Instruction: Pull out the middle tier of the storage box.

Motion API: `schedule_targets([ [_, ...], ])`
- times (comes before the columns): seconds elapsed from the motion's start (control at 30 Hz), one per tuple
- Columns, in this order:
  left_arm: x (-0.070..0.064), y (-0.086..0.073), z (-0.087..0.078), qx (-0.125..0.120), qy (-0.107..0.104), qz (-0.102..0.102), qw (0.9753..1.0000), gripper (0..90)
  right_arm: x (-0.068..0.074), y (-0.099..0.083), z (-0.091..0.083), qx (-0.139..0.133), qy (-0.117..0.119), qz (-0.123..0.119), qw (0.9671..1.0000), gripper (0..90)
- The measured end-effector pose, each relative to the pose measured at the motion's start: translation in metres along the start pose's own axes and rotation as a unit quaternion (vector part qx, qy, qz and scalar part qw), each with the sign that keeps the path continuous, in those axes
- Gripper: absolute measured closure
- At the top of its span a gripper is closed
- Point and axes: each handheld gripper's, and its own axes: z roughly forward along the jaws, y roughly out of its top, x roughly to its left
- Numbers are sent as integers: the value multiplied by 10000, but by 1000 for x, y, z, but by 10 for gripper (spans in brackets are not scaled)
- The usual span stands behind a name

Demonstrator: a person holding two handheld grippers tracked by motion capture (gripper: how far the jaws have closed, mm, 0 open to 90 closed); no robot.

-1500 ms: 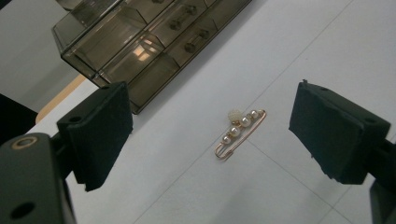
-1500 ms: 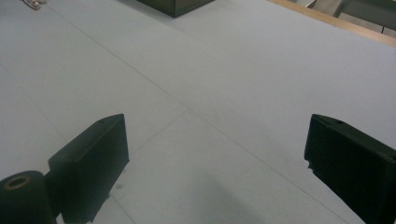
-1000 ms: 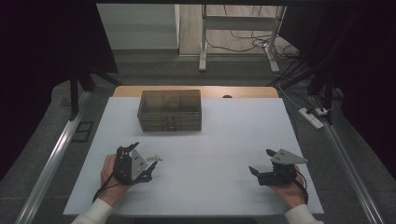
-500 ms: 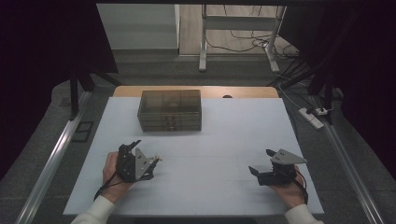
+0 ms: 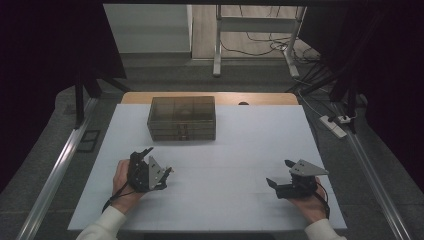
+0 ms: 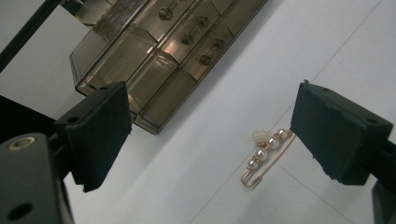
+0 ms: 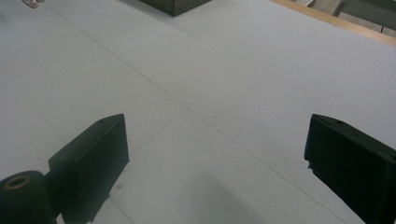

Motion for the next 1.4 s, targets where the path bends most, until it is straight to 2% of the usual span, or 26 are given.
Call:
schedule_targets([
  [1.4,4,13,27,6,166,275,9995,157,1,0,2,44,-16,-23,10000,64],
])
